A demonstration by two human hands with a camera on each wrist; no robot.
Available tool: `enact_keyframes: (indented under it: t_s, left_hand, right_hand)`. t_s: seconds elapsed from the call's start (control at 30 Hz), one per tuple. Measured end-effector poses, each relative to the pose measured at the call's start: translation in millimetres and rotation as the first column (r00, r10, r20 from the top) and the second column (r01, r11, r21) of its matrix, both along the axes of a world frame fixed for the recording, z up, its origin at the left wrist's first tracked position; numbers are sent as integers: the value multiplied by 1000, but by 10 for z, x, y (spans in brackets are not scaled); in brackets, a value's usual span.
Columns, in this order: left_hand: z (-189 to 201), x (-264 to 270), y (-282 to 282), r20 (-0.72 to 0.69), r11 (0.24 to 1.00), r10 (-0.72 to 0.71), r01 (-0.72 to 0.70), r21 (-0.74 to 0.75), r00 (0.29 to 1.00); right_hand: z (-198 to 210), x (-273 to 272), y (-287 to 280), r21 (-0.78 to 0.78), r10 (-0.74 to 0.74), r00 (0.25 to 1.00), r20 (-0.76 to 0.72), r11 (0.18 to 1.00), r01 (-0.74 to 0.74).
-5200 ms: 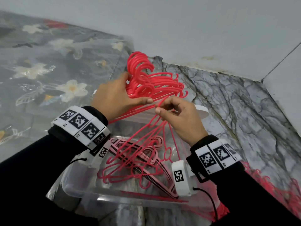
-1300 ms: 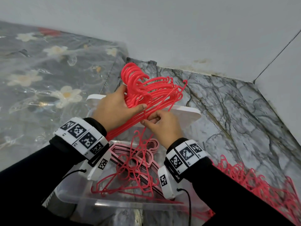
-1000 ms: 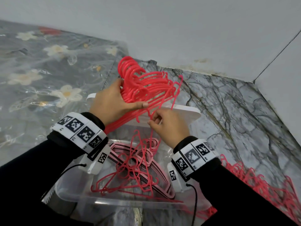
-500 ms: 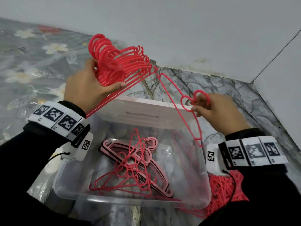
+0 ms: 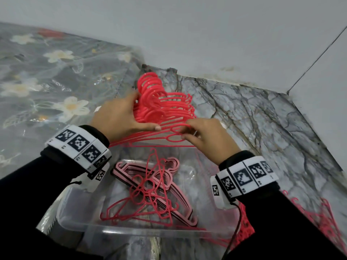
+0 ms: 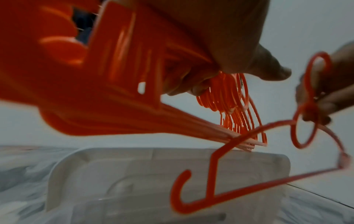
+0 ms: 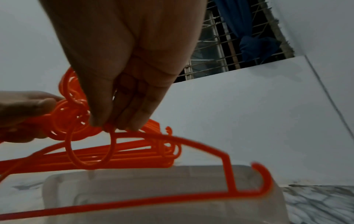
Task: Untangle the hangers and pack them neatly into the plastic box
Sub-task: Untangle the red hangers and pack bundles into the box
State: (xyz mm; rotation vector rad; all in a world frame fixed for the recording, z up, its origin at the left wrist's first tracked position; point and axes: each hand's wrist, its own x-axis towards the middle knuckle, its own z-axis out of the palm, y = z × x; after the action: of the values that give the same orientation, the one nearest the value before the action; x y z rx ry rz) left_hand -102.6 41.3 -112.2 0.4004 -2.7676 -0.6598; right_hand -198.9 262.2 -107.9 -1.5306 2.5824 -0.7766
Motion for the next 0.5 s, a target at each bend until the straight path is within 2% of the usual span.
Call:
enact_keyframes:
  t_s: [0.23,0.5]
  left_hand:
    - [-58,-7,123,73,997,-72,74,-20,995]
    - [-91,-11,132,127,986,-153,144,80,980]
  right_hand:
    - [-40,105,-191,-205,-32,999,30,978,37]
    - [-107,148,-262,-402,-126,991,51,906,136]
